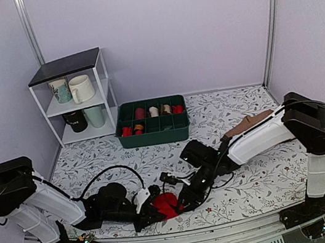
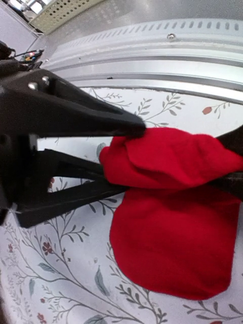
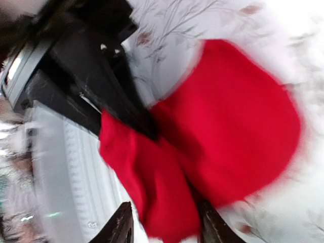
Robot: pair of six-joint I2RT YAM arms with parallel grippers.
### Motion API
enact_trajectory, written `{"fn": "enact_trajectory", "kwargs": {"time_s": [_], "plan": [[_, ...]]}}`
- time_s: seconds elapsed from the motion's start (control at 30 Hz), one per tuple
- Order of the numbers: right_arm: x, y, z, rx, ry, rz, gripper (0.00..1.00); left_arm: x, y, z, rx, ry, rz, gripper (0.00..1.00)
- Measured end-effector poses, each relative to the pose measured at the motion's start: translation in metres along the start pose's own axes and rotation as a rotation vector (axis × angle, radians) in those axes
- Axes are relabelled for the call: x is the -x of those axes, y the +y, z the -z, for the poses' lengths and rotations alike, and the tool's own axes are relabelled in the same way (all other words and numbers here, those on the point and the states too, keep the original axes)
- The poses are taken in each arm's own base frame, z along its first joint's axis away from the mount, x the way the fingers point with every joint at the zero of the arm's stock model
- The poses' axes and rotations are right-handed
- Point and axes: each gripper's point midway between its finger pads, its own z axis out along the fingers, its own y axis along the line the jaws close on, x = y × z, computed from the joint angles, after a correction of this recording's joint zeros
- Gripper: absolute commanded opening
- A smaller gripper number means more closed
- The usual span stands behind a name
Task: Roll the socks
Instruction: Roll the sock at the center of the board.
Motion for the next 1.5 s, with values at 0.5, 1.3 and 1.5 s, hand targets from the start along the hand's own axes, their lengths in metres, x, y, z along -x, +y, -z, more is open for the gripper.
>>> {"fn": "enact_trajectory", "kwargs": {"time_s": [0.5, 1.3, 1.5], "plan": [[0.022, 0.046, 0.05, -0.152, -0.493, 0.706, 0.51, -0.002, 0.005, -0.002, -0.122, -0.011, 0.255, 0.0], [0.018, 0.012, -0.006, -0.24, -0.399, 0.755, 0.56, -0.003, 0.004, -0.002, -0.15, -0.001, 0.278, 0.0], [0.014, 0.007, -0.008, -0.251, -0.383, 0.727, 0.33, -0.003, 0.004, -0.002, -0.151, 0.0, 0.278, 0.0]]}}
